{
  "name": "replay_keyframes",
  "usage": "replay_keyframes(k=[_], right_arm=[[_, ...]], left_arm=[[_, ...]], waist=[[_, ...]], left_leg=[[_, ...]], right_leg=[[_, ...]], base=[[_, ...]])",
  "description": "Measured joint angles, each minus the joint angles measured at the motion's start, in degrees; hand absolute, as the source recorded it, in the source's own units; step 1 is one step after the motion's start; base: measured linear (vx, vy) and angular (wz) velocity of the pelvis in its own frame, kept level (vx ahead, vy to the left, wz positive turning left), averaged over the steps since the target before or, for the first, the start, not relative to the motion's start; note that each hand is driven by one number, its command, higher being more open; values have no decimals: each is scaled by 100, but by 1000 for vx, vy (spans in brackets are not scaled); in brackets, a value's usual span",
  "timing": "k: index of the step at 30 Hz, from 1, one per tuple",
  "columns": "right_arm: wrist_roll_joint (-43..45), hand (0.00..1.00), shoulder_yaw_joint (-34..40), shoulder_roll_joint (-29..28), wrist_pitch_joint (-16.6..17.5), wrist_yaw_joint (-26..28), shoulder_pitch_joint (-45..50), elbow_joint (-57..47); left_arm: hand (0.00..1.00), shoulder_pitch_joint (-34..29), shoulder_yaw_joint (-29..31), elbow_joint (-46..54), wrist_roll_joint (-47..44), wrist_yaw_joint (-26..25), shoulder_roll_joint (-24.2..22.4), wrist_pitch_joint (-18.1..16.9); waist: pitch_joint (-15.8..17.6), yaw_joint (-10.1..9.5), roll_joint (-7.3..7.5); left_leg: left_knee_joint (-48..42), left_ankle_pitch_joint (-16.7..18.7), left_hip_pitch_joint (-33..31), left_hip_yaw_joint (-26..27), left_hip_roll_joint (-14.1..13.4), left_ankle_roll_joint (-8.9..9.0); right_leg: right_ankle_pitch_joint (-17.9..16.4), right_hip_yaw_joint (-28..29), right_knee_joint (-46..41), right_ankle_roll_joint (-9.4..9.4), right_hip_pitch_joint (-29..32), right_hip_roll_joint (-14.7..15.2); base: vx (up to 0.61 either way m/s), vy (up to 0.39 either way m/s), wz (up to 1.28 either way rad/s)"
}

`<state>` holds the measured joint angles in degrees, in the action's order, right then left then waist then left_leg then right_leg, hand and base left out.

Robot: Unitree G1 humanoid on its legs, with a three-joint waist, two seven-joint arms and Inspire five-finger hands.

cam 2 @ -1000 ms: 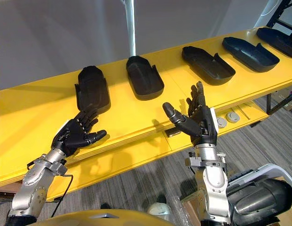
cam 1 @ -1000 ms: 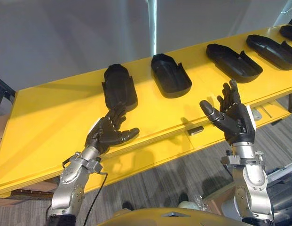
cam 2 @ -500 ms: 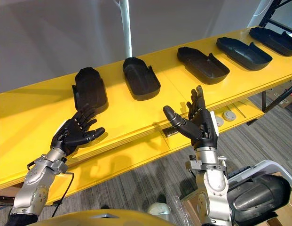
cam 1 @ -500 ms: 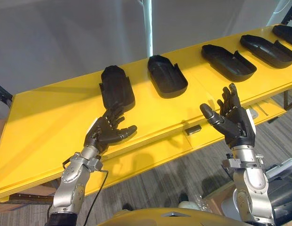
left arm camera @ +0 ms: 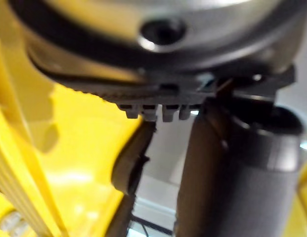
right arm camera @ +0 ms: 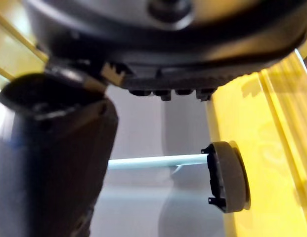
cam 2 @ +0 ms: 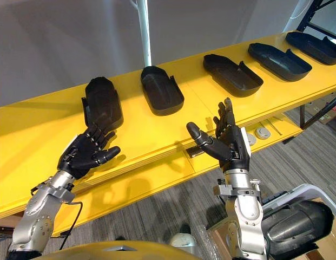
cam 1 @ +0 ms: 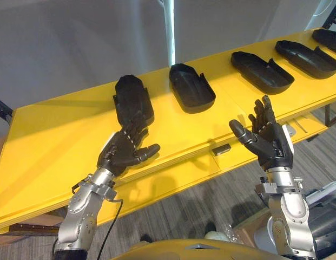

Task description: Walk over and take three plastic housings, then place them on the shelf

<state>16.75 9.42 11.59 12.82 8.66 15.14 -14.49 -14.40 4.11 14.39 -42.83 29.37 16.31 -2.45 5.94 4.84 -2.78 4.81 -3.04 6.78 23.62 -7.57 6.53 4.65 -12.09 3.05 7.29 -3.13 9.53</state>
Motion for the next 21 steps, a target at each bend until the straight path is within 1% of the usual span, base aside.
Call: replay_keyframes(k=[3,5,7,8,10,11,12,14,15,16,17,19,20,21], right_arm=[[-12,100,-6,-2,0,104,-17,-4],[-39,100,-20,-9,-1,92,-23,-16],[-69,100,-47,-13,-2,79,-22,-39],[-78,100,-60,-17,-3,28,-22,-72],[-79,100,-67,-25,-3,-66,-24,-152],[-97,100,-66,-39,-3,-174,-26,-194],[-240,100,-66,-57,-3,-329,-27,-226],[-399,100,-66,-64,-7,-563,-26,-229],[-650,100,-56,-101,-7,-826,-25,-229],[-758,100,-23,-170,-11,-1025,-17,-229],[-784,100,-10,-212,-14,-1156,-15,-232],[-975,100,89,-382,-78,-1581,73,-357],[-975,100,115,-397,-98,-1678,143,-427],[-975,100,159,-441,-118,-1851,264,-538]], left_arm=[[100,4,319,674,-872,561,-22,-422],[100,57,577,1023,-1580,915,-110,-764],[100,70,700,1191,-1855,991,-223,-943],[100,95,750,1290,-2022,923,-344,-1072],[100,107,769,1330,-2024,705,-455,-1245],[100,108,769,1330,-1936,405,-546,-1386],[100,109,768,1330,-1693,-32,-662,-1568],[100,108,755,1330,-1336,-522,-822,-1778],[100,110,731,1332,-924,-830,-928,-1924],[100,110,592,1340,-598,-1026,-953,-2020],[100,110,503,1378,-426,-1114,-952,-2025],[100,167,-64,1607,-10,-1286,-935,-2034],[100,238,-215,1619,76,-1296,-926,-2033],[100,430,-538,1619,215,-1384,-879,-2027]], waist=[[-2,-11,-4],[-10,-8,-16],[-12,5,-20],[-17,0,-27],[-21,-1,-34],[-22,2,-37],[-22,1,-36],[-19,5,-32],[-17,11,-27],[-17,18,-23],[-17,21,-20],[-17,46,-9],[-18,54,-9],[-18,132,-1]], left_leg=[[-1,22,65,56,-4,5],[-1,48,127,108,-2,11],[-1,58,162,115,-3,15],[0,65,174,115,-3,14],[0,68,167,113,-2,13],[0,68,170,112,-6,13],[1,68,167,109,-10,14],[1,68,162,110,-9,14],[2,69,155,115,-9,15],[2,71,139,128,-10,17],[1,72,125,143,-11,19],[-2,80,69,288,-11,28],[-3,83,68,337,-10,31],[-4,107,82,471,-15,46]], right_leg=[[0,68,0,0,-17,-10],[0,128,1,0,-46,-11],[-2,134,8,2,-77,-11],[-4,132,12,2,-99,-12],[-5,128,13,1,-96,-12],[-5,128,12,0,-96,-17],[-6,127,12,-1,-95,-21],[-6,128,13,-1,-89,-21],[-7,133,13,-2,-76,-21],[-8,149,11,-4,-43,-24],[-8,172,9,-4,-3,-28],[6,341,-5,-7,150,-45],[24,407,-12,-7,193,-53],[50,550,-18,-17,274,-78]], base=[[1,1,-11],[-5,6,-15],[-4,2,-5],[0,0,0],[-6,-1,2],[0,0,0],[0,0,0],[0,0,0],[0,0,0],[4,-2,-4],[5,-1,-12],[12,1,-28],[23,4,-47],[19,3,-47]])
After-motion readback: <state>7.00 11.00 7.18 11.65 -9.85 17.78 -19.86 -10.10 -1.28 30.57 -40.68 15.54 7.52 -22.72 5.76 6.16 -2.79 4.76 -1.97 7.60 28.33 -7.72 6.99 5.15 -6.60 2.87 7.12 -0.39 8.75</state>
